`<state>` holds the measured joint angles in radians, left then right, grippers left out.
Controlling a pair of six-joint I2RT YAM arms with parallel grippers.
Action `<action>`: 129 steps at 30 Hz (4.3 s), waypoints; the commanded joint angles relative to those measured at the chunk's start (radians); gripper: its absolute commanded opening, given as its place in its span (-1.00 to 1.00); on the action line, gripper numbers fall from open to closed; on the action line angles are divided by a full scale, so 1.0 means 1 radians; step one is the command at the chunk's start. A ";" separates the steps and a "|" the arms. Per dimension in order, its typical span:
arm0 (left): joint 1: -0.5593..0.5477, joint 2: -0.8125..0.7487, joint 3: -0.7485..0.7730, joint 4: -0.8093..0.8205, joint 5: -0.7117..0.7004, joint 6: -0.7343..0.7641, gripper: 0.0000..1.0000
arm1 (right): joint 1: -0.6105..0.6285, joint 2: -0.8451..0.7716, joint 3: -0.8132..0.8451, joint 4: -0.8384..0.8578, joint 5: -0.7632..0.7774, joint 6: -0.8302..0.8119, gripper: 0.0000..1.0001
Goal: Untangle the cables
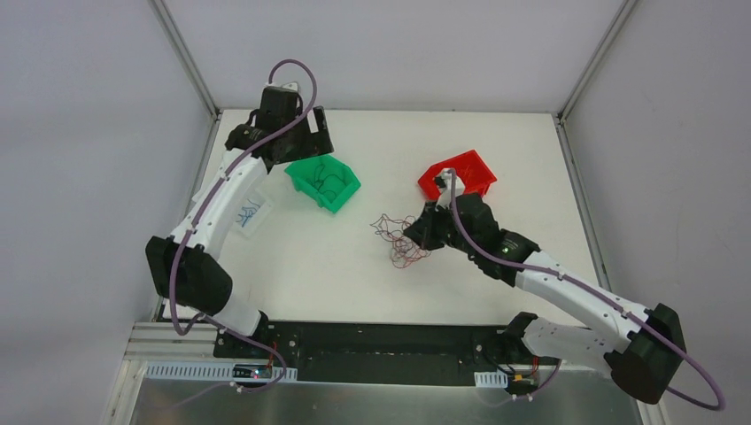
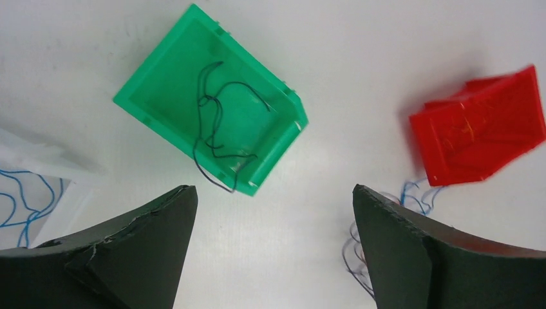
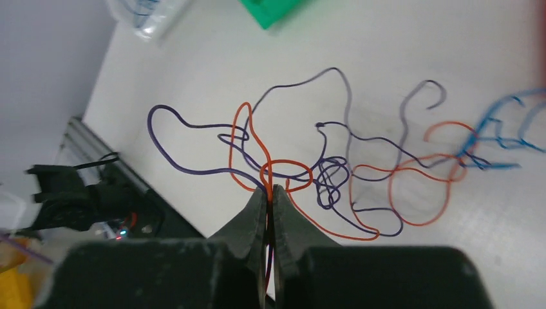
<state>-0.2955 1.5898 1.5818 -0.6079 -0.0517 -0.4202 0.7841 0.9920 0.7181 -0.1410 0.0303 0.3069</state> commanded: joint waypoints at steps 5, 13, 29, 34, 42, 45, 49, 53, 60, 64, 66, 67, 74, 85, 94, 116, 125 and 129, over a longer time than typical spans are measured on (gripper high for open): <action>-0.100 -0.222 -0.211 0.028 0.279 0.072 0.89 | 0.032 0.096 0.144 0.149 -0.128 0.088 0.30; -0.127 -0.328 -0.440 0.077 0.397 0.079 0.88 | -0.002 0.083 0.042 0.045 -0.079 0.104 0.30; -0.247 -0.186 -0.494 0.138 0.328 -0.038 0.72 | -0.002 0.300 0.045 -0.021 0.134 0.137 0.13; -0.250 -0.090 -0.470 0.169 0.277 -0.069 0.66 | -0.005 0.360 0.112 -0.107 0.312 0.164 0.13; -0.261 0.065 -0.404 0.203 0.308 -0.078 0.49 | -0.068 0.379 0.126 -0.155 0.382 0.190 0.16; -0.264 0.106 -0.383 0.215 0.317 -0.084 0.48 | -0.132 0.374 0.110 -0.165 0.349 0.243 0.24; -0.264 0.150 -0.363 0.227 0.319 -0.089 0.43 | -0.166 0.367 0.082 -0.145 0.289 0.344 0.72; -0.264 0.181 -0.364 0.247 0.313 -0.095 0.25 | -0.169 0.399 0.101 -0.173 0.280 0.498 0.72; -0.264 0.190 -0.382 0.273 0.321 -0.090 -0.20 | -0.168 0.470 0.106 -0.217 0.269 0.723 0.53; -0.264 0.166 -0.398 0.279 0.312 -0.082 -0.66 | -0.168 0.502 0.090 -0.164 0.237 0.759 0.17; -0.264 0.141 -0.411 0.280 0.290 -0.077 -0.88 | -0.170 0.510 0.101 -0.181 0.260 0.765 -0.26; -0.264 0.123 -0.419 0.278 0.276 -0.073 -0.97 | -0.171 0.508 0.104 -0.193 0.284 0.767 -0.56; -0.259 -0.061 -0.530 0.271 0.121 -0.090 -1.00 | -0.248 0.306 0.046 -0.266 0.444 0.753 -1.00; -0.200 -0.383 -0.690 0.275 0.023 -0.156 -1.00 | -0.349 -0.051 -0.021 -0.270 0.428 0.594 0.93; -0.202 -0.383 -0.674 0.306 0.192 -0.091 -1.00 | -0.234 0.115 0.021 -0.255 0.248 0.795 0.99; -0.202 -0.426 -0.727 0.309 0.163 -0.077 -1.00 | -0.021 0.578 0.188 -0.186 0.216 1.371 0.83; -0.202 -0.452 -0.749 0.309 0.162 -0.075 -1.00 | -0.090 0.674 0.149 -0.153 0.217 1.441 0.55; -0.202 -0.475 -0.760 0.309 0.151 -0.075 -1.00 | -0.140 0.653 0.081 -0.128 0.213 1.447 -0.48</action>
<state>-0.4961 1.1595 0.8345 -0.3183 0.1211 -0.5114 0.6872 1.6352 0.8730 -0.2386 0.2279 1.7199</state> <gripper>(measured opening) 0.009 0.536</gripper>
